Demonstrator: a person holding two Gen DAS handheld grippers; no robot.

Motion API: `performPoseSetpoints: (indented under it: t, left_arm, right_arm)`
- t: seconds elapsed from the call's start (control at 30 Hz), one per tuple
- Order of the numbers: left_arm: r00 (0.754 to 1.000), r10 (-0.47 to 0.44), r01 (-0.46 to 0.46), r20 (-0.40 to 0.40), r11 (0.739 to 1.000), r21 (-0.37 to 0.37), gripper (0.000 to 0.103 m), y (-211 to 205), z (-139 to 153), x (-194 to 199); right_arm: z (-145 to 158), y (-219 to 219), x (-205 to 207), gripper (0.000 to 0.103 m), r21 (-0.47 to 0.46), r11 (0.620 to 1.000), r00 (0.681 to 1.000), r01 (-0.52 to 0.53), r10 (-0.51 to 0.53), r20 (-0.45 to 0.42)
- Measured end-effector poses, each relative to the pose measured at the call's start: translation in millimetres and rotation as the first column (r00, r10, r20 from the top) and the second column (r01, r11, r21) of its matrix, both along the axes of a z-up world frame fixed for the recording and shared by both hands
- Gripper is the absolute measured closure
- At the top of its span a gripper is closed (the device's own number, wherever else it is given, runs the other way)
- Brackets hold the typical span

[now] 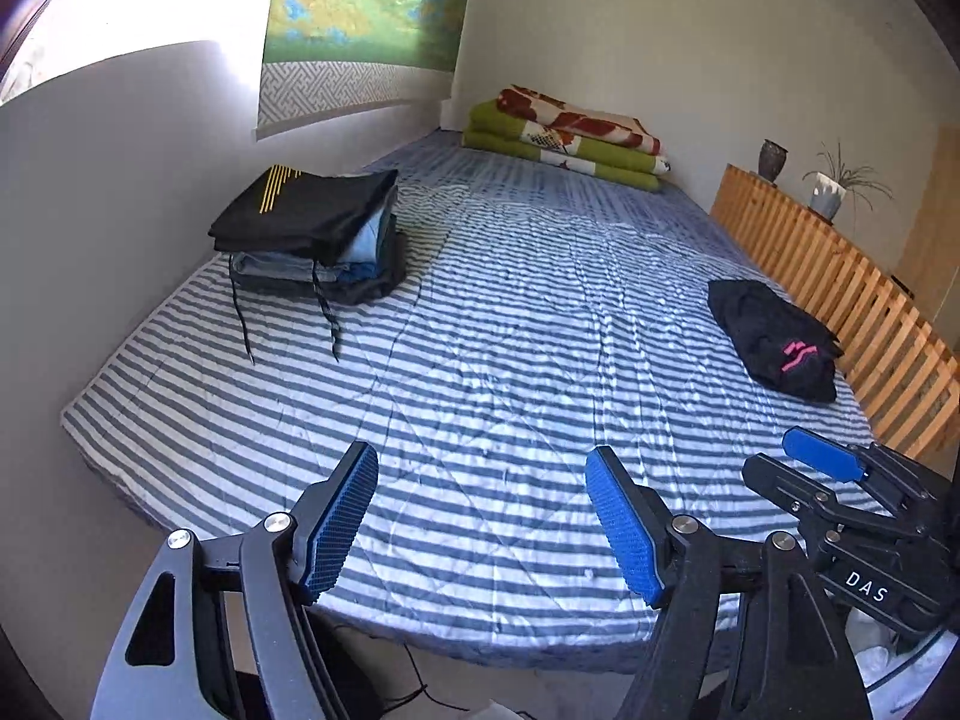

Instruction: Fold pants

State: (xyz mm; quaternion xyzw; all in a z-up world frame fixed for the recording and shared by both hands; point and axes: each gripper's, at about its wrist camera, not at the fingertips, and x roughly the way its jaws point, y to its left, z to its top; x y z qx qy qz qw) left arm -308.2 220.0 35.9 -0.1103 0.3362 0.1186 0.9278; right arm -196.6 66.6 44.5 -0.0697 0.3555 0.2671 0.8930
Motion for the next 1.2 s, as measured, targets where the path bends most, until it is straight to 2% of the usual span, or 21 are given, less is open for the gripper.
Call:
performPoseSetpoints:
  t: [0.2,0.37,0.47,0.7,1.07,1.2]
  left_arm:
    - [0.999,0.001,0.0,-0.039,1.0,0.027,0.022,-8.4,-19.8,-14.1]
    - [0.999,0.009,-0.007,-0.044,0.999,0.039,0.02,-14.2,-20.4,-26.2]
    - [0.999,0.023,-0.021,-0.04,0.999,0.049,0.016,-12.1,-15.4,-30.4]
    - [0.997,0.066,-0.064,-0.036,0.995,0.071,0.016,-6.0,-8.8,-27.1]
    - [0.999,0.031,-0.027,-0.045,0.995,0.093,0.015,-14.2,-7.8,-11.2]
    - [0.999,0.026,-0.022,-0.041,0.995,0.094,0.015,-14.9,-8.3,-9.4]
  right_arm:
    - [-19.6,-20.8,-20.8,0.055,-0.047,0.997,0.998,0.067,-0.068,-0.017]
    - [-20.0,-36.6,-27.3,0.046,-0.022,0.993,0.992,0.118,-0.118,-0.032]
    - [-15.0,-40.6,-32.5,0.039,-0.019,0.992,0.992,0.128,-0.128,-0.011]
    - [-6.6,-40.2,-37.1,0.037,-0.039,0.991,0.99,0.127,-0.125,0.069]
    - [-15.6,-51.1,-23.5,0.036,-0.001,0.987,0.987,0.161,-0.161,0.024]
    - [-16.5,-49.7,-25.2,0.036,-0.021,0.987,0.987,0.157,-0.156,0.04]
